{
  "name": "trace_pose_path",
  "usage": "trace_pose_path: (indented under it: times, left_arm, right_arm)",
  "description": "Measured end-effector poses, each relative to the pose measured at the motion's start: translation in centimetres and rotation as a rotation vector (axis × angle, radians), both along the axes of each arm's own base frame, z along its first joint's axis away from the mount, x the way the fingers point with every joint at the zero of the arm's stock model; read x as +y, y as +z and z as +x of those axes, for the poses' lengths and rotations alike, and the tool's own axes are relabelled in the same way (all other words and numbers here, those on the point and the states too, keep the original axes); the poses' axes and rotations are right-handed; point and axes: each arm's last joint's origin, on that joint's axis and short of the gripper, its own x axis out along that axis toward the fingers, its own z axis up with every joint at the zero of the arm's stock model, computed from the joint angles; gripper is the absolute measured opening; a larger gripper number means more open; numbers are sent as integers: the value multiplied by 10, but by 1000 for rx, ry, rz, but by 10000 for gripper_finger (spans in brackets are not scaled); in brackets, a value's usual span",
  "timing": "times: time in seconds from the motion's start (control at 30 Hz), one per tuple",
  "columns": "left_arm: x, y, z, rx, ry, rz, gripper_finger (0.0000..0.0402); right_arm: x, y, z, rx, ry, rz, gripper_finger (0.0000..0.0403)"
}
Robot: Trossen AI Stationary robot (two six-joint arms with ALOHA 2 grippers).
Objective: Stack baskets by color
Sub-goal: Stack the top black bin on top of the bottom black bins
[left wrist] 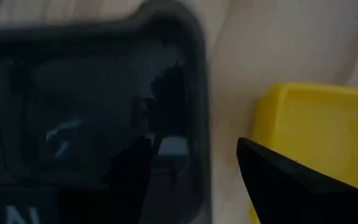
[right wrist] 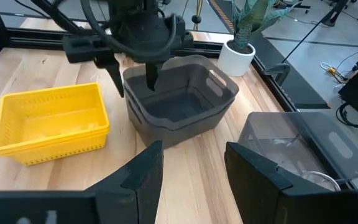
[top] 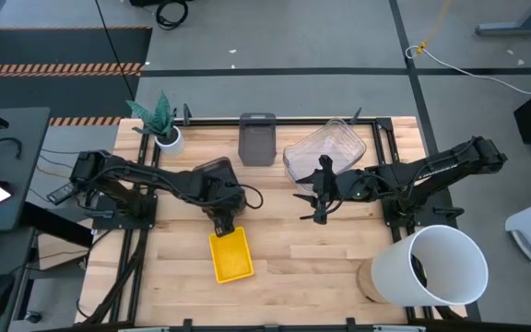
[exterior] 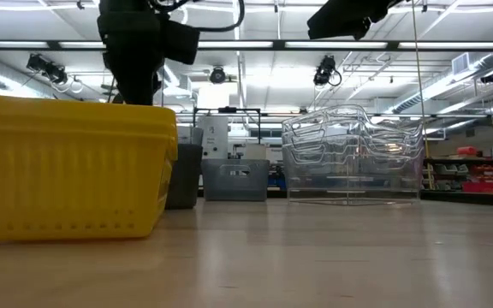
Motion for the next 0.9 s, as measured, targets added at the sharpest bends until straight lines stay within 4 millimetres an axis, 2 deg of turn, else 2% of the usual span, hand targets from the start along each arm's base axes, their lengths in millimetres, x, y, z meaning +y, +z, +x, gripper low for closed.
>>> trace_pose_path:
  times: [0.2,0.63,0.9]
  left_arm:
    - [0,12,1,-27,-28,10,242]
    - [1,16,8,-103,-50,61,210]
    - [3,22,20,-232,-81,199,193]
  right_arm:
    - [0,0,0,-2,0,0,177]
    - [0,0,0,0,0,-1,177]
    - [0,0,0,0,0,0,177]
